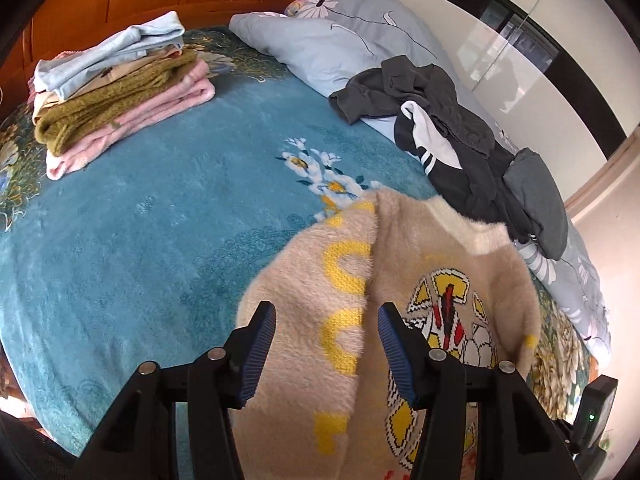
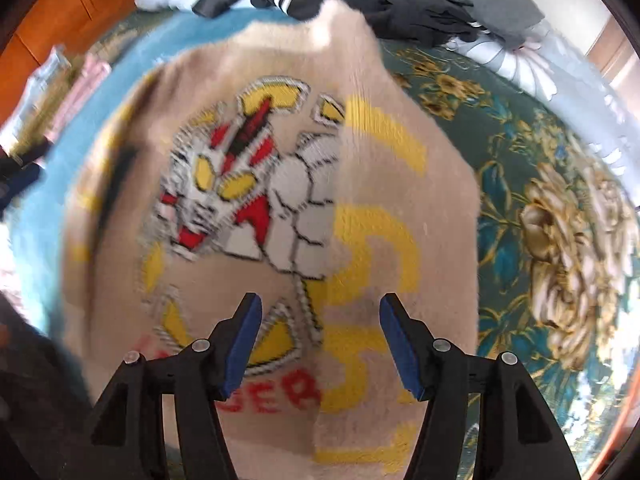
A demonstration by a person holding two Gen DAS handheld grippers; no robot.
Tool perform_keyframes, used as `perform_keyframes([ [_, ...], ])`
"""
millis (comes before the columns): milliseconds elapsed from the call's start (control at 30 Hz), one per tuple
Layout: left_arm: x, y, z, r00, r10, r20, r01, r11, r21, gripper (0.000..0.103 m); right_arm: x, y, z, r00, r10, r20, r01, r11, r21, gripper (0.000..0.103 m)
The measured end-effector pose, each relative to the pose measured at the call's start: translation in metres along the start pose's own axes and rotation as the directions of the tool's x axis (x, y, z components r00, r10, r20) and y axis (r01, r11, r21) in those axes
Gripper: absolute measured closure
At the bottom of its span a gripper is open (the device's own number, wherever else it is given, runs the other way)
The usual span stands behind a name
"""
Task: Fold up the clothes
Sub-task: 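Lay the sweater flat on the blanket with both grippers, front facing up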
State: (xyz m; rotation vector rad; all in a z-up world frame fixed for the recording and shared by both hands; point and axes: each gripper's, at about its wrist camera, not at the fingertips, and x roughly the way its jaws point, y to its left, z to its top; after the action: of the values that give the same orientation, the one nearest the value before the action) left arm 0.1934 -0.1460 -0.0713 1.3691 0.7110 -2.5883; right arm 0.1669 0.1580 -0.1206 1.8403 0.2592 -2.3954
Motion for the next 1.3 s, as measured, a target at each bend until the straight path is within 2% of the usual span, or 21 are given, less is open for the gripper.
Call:
perform_keyframes([
  [67, 0.000, 0.010, 0.000, 1.000, 0.004, -0.001, -0.004, 0.999, -0.036, 0.046, 0.005, -0.003, -0.003, 0.998, -0.068, 0.003, 0.068, 0.998, 0.007, 0.040],
  [133, 0.002, 0.020, 0.000, 1.000, 0.001, -0.006, -0.002, 0.997, -0.079, 0.046, 0.005, -0.011, -0.003, 0.997, -0.077, -0.015, 0.078, 0.997, 0.022, 0.061],
  [167, 0.002, 0.024, 0.000, 1.000, 0.002, -0.008, -0.003, 0.995, -0.095, 0.046, 0.003, -0.017, -0.003, 0.998, -0.063, -0.023, 0.064, 0.997, 0.031, 0.084],
  [200, 0.002, 0.028, 0.000, 1.000, 0.003, -0.010, -0.004, 0.994, -0.110, 0.046, 0.001, -0.023, -0.002, 0.997, -0.064, -0.034, 0.066, 0.997, 0.036, 0.095],
  [267, 0.003, 0.033, -0.001, 1.000, 0.001, -0.016, -0.003, 0.990, -0.141, 0.046, -0.006, -0.035, 0.002, 0.997, -0.061, -0.041, 0.062, 0.998, 0.031, 0.095],
  [367, 0.005, 0.040, -0.001, 1.000, -0.005, -0.028, 0.000, 0.984, -0.175, 0.046, -0.026, -0.061, 0.014, 0.993, -0.119, 0.005, 0.119, 0.993, 0.012, 0.095],
  [433, 0.007, 0.039, -0.002, 0.999, -0.008, -0.032, 0.002, 0.985, -0.172, 0.046, -0.042, -0.087, 0.028, 0.979, -0.195, 0.055, 0.194, 0.981, 0.024, 0.095],
  [600, 0.010, 0.036, -0.003, 0.999, -0.003, -0.046, -0.004, 0.988, -0.153, 0.046, -0.042, -0.151, 0.081, 0.941, -0.325, 0.088, 0.317, 0.943, 0.100, 0.095],
  [733, 0.014, 0.034, -0.004, 0.998, 0.010, -0.065, -0.019, 0.990, -0.138, 0.046, 0.001, -0.174, 0.107, 0.919, -0.395, 0.008, 0.392, 0.914, 0.104, 0.095],
  [833, 0.020, 0.032, -0.006, 0.995, 0.028, -0.094, -0.040, 0.992, -0.122, 0.046, 0.033, -0.182, 0.109, 0.916, -0.398, -0.051, 0.401, 0.906, 0.135, 0.095],
  [967, 0.029, 0.020, -0.010, 0.990, 0.025, -0.139, -0.035, 0.997, -0.069, 0.046, 0.039, -0.183, 0.107, 0.913, -0.406, -0.040, 0.407, 0.900, 0.153, 0.094],
  [1033, 0.033, 0.012, -0.013, 0.986, 0.022, -0.164, -0.028, 0.999, -0.033, 0.046, 0.026, -0.187, 0.109, 0.926, -0.376, -0.016, 0.372, 0.909, 0.188, 0.087],
  [1067, 0.036, 0.008, -0.014, 0.984, 0.019, -0.175, -0.022, 1.000, -0.015, 0.046, 0.015, -0.187, 0.109, 0.932, -0.363, 0.010, 0.353, 0.911, 0.211, 0.067],
  [1100, 0.038, 0.003, -0.015, 0.982, 0.017, -0.186, -0.016, 1.000, 0.003, 0.046, 0.003, -0.187, 0.107, 0.935, -0.353, 0.041, 0.334, 0.913, 0.235, 0.038],
  [1167, 0.044, -0.007, -0.019, 0.977, 0.024, -0.213, -0.014, 0.999, 0.048, 0.044, -0.024, -0.182, 0.102, 0.925, -0.358, 0.123, 0.314, 0.908, 0.277, 0.021],
  [1233, 0.050, -0.018, -0.023, 0.970, 0.036, -0.242, -0.013, 0.995, 0.097, 0.044, -0.046, -0.171, 0.092, 0.908, -0.373, 0.191, 0.308, 0.903, 0.301, 0.020],
  [1300, 0.057, -0.025, -0.028, 0.960, 0.090, -0.266, -0.050, 0.987, 0.151, 0.044, -0.055, -0.159, 0.083, 0.910, -0.346, 0.228, 0.274, 0.915, 0.295, 0.020],
])
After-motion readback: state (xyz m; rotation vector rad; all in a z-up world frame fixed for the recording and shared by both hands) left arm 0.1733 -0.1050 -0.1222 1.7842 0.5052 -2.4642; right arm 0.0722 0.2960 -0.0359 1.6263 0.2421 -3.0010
